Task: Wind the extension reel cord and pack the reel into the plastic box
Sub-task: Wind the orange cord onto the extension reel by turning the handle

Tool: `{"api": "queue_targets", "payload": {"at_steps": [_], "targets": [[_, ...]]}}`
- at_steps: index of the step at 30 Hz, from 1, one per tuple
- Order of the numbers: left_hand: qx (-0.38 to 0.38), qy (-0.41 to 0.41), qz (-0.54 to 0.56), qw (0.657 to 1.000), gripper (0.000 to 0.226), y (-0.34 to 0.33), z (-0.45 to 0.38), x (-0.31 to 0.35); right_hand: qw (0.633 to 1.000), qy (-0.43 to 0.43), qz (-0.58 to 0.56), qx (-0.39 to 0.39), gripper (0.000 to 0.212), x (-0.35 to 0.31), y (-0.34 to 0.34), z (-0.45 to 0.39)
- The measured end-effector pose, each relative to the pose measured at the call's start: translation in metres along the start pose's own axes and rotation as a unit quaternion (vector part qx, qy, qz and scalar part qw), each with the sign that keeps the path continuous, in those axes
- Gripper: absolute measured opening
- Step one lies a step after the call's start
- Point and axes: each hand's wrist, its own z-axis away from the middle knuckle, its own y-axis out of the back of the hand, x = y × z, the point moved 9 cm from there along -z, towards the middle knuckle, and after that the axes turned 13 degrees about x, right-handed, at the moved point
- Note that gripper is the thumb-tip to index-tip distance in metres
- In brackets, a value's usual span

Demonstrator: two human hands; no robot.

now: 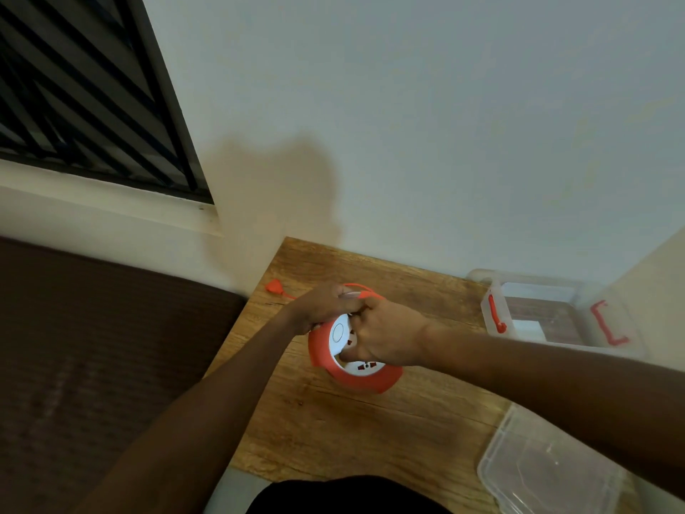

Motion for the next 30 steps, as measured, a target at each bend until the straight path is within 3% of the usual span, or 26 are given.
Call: {"api": "queue_targets", "payload": {"at_steps": [4, 6, 8, 9, 18, 21, 24, 27, 30], "targets": [[0.027, -0.012, -0.001, 1.000, 0.024, 0.003, -0.002, 0.001, 1.000, -0.017, -0.015, -0.008, 0.057, 0.001, -0.005, -0.004], [0.046, 0.025, 0.085, 0.995, 0.029, 0.004, -0.001, -0.007, 0.987, -0.138, -0.086, -0.009, 0.054, 0.019, -0.014, -0.003], [0.108, 0.058, 0.216, 0.969, 0.027, 0.011, 0.001, -0.014, 0.937, -0.296, -0.182, 0.014, 0.058, 0.053, -0.018, 0.008], [0.138, 0.055, 0.251, 0.957, 0.024, 0.016, 0.000, -0.015, 0.924, -0.330, -0.189, 0.035, 0.063, 0.062, -0.017, 0.010], [0.177, 0.050, 0.270, 0.945, 0.022, 0.029, -0.006, -0.017, 0.890, -0.409, -0.195, 0.058, 0.067, 0.071, -0.024, 0.006], [0.197, 0.039, 0.276, 0.940, 0.020, 0.028, -0.009, -0.018, 0.837, -0.485, -0.242, 0.075, 0.069, 0.069, -0.031, 0.014], [0.206, 0.016, 0.248, 0.946, 0.035, 0.028, -0.014, -0.014, 0.771, -0.562, -0.286, 0.094, 0.068, 0.066, -0.042, 0.021], [0.188, 0.023, 0.223, 0.956, 0.038, 0.029, -0.015, -0.017, 0.777, -0.548, -0.300, 0.072, 0.074, 0.059, -0.049, 0.014], [0.141, 0.042, 0.244, 0.958, 0.036, 0.029, -0.019, -0.018, 0.824, -0.504, -0.250, 0.061, 0.069, 0.064, -0.043, 0.015]]}}
